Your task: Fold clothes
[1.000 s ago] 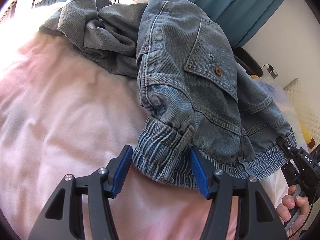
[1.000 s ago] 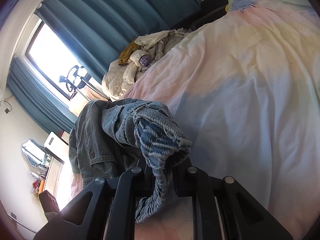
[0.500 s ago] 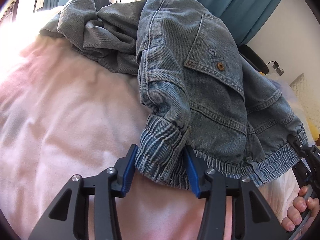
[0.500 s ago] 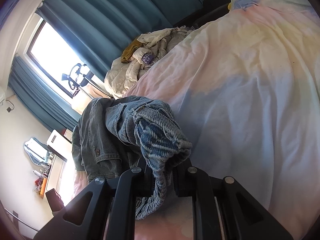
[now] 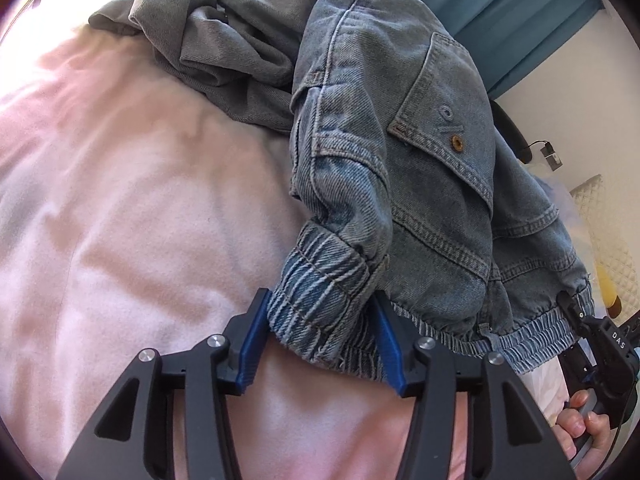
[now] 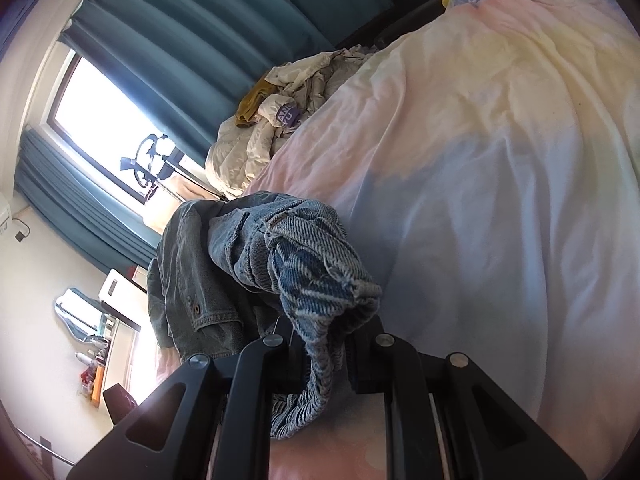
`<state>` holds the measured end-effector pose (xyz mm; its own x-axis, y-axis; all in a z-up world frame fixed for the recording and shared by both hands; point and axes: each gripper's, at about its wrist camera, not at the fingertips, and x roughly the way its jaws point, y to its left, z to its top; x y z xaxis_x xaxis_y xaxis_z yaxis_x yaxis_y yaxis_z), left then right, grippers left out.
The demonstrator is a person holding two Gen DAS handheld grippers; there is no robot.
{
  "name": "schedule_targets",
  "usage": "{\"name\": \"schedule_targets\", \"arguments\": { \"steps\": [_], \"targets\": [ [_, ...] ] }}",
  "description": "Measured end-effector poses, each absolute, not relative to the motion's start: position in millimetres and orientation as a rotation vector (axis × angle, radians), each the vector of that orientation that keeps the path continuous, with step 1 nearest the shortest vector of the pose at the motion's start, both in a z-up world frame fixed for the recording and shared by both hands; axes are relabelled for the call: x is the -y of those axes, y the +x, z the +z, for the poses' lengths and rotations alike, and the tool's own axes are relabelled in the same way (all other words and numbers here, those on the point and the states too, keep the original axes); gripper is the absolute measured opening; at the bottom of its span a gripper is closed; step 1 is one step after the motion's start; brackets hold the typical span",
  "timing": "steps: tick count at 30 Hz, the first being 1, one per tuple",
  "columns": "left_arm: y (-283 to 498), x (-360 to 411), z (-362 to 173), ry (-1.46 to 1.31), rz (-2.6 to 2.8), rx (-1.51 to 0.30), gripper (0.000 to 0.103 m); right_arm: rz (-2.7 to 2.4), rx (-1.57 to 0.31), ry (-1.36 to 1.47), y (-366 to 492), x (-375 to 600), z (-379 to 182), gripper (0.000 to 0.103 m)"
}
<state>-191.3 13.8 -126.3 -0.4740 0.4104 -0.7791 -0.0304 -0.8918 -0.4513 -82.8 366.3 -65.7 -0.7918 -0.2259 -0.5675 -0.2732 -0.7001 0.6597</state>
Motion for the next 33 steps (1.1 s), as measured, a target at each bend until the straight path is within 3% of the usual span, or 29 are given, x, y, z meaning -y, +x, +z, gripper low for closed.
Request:
{"name": "schedule_targets", "arguments": {
  "steps": [11,22,25,33],
  "targets": [
    [-194.7,-25.0,-127.3,-1.413,2.497,0.447,0.057,2.651,-1.274,-1.022,-79.4,-369.5,-72.1,0.013],
    [-207.4,-15.5,-134.7,-1.386,2.44,0.552,0.061,2.654,-1.207,-1.02,-82.7,-365.2,-64.2,0.013],
    [-204.4,-20.5,-130.7,-1.379,2.452,0.501,0.054,2.681,-1.152,-1.007,-82.4,-361.1,-56.1,0.012],
    [-173.8,-40.4,-97.2,-1.298,2.424,0.433,0.013,2.803,-1.19,-0.922,-75.9,-371.3,-12.6,0.011]
  ]
}}
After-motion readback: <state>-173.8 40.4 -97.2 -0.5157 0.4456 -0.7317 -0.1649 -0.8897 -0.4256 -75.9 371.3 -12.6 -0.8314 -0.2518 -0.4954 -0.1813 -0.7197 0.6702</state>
